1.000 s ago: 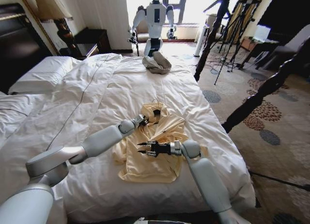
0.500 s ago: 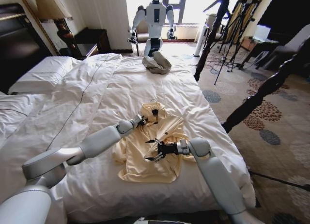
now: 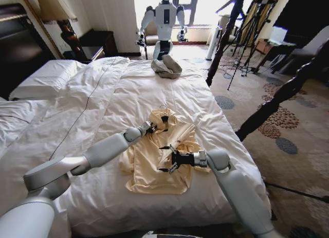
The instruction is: Pick up the clothes from the bed and hang them on the clothes hanger.
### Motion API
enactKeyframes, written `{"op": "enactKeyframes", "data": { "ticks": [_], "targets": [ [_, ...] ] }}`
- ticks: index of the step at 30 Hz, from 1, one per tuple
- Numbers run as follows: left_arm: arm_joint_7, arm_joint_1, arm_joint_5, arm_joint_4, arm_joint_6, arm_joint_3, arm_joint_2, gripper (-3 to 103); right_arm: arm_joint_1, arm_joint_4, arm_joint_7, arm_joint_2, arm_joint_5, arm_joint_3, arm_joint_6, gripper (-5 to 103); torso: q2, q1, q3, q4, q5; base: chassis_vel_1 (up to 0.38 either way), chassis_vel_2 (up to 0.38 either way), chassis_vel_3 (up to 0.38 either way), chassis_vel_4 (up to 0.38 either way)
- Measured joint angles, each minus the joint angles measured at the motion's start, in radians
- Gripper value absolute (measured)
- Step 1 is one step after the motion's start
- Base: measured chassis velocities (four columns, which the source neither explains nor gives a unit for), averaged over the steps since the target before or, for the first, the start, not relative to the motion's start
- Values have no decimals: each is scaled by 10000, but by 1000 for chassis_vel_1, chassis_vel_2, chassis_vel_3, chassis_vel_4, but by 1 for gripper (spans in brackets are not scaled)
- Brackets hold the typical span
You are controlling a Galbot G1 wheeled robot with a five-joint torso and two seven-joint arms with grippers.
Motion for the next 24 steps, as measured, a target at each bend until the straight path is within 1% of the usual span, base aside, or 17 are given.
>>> {"op": "enactKeyframes", "data": {
  "ticks": [4, 7, 11, 12, 14, 15, 16, 17, 19, 20, 21, 24],
  "targets": [
    [0, -2, -7, -12, 7, -3, 4, 23, -247, 256, -8, 232, 168, -1, -146, 100, 0, 0, 0, 0, 1, 0, 0, 0, 0],
    [-1, -4, -11, -14, 11, -10, -8, 23, -599, 611, 371, 531, 428, -1, -118, 100, 0, 0, 0, 1, 3, 0, 0, 0, 0],
    [-4, 6, -10, -14, 12, -13, -17, 23, -803, 876, 604, 737, 633, -1, -96, 100, 0, 0, 0, 2, 3, 0, 0, 0, 0],
    [-10, 12, -7, -16, 15, -14, -32, 23, -1005, 1126, 732, 966, 881, 0, -142, 100, 0, 0, 0, 3, -2, 0, 0, 0, 0],
    [-15, 12, -6, -17, 20, -14, -54, 23, -1229, 1265, 838, 1173, 1132, -1, -169, 100, 0, 0, 0, 3, 1, 0, 0, 0, 0],
    [-18, 12, -6, -33, 25, -14, -54, 23, -1456, 1322, 1052, 1325, 1317, -2, -100, 100, 0, -1, 0, 2, 2, 0, 0, 0, 0],
    [-18, 12, -6, -33, 25, -14, -54, 23, -1456, 1322, 1052, 1325, 1317, -2, -100, 100, 0, -1, 0, 2, 2, 0, 0, 0, 0],
    [-19, 12, -7, -42, 28, -14, -48, 23, -1568, 1347, 1264, 1385, 1353, -2, -9, 100, 0, -1, 0, 2, 1, 0, 0, 0, 0],
    [-21, 21, -9, -45, 29, -35, -42, 23, -1972, 1469, 2688, 1459, 1096, -3, 445, 100, 0, 0, -1, 2, 0, 0, 0, 0, 0],
    [-21, 21, -9, -45, 29, -35, -42, 23, -1972, 1469, 2688, 1459, 1096, -3, 445, 100, 0, 0, -1, 2, 0, 0, 0, 0, 0],
    [-25, 53, -5, -44, 29, -63, -39, 23, -2190, 1552, 3505, 1457, 874, -4, 580, 100, 0, 0, 0, 0, 3, 0, 0, 0, 0],
    [-51, 139, 9, -106, 32, -107, -12, 23, -2600, 1795, 4588, 1494, 614, -4, 621, 100, 0, -1, -1, 0, 0, 0, 0, 0, 0]
  ]
}}
